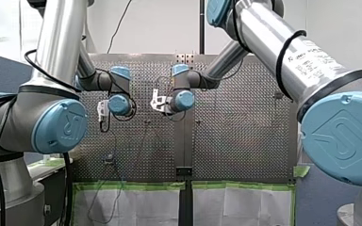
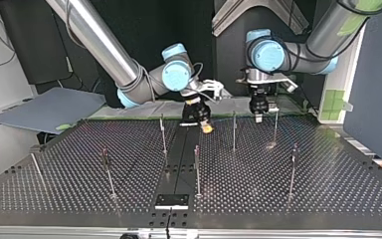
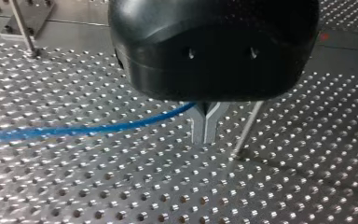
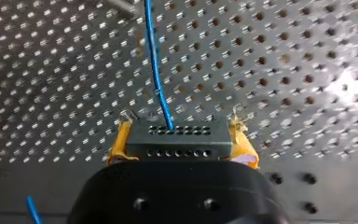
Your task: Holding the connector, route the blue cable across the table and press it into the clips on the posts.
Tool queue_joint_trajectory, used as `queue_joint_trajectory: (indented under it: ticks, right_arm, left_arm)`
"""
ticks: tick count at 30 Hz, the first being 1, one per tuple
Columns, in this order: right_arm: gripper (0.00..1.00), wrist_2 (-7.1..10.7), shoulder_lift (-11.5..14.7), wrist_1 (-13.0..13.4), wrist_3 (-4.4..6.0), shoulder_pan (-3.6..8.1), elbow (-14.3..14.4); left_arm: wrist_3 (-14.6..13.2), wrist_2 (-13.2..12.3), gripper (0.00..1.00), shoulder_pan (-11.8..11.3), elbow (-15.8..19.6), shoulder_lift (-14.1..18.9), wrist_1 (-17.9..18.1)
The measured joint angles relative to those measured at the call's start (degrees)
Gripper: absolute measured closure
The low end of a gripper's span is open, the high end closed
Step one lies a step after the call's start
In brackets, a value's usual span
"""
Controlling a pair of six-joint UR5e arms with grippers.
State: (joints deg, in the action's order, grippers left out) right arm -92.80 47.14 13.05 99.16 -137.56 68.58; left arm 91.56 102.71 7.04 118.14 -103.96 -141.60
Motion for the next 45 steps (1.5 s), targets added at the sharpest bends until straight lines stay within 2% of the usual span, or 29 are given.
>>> queue_joint_trajectory:
  ticks: [6, 11, 18, 26, 35, 45]
  right_arm:
    - [1.0, 0.0, 0.0, 0.0, -0.01, 0.19, 1.6]
    - [1.0, -0.01, -0.1, 0.0, -0.16, 0.3, 2.8]
    - [1.0, -0.07, -0.1, 0.1, -0.24, 0.62, 3.4]
    - [1.0, -0.11, -0.3, 0.1, -0.25, 1.39, 3.5]
    - [1.0, -0.24, -0.9, 0.4, -0.19, 2.46, 3.5]
    - [1.0, -0.22, -2.1, 0.9, -0.09, 3.32, 2.9]
  left_arm:
    - [-0.4, -1.2, 1.0, 0.4, 0.2, -2.9, 0.9]
    - [-0.1, -1.7, 1.0, 0.6, 0.9, -3.8, 2.1]
    - [0.4, -2.2, 1.0, 0.6, 1.1, -4.2, 2.9]
    - [0.7, -3.4, 1.0, 0.6, 1.0, -7.4, 5.2]
    - [0.8, -3.6, 1.0, 0.4, -0.1, -8.0, 5.9]
    - [0.6, -4.2, 1.0, -0.2, -3.1, -8.8, 4.5]
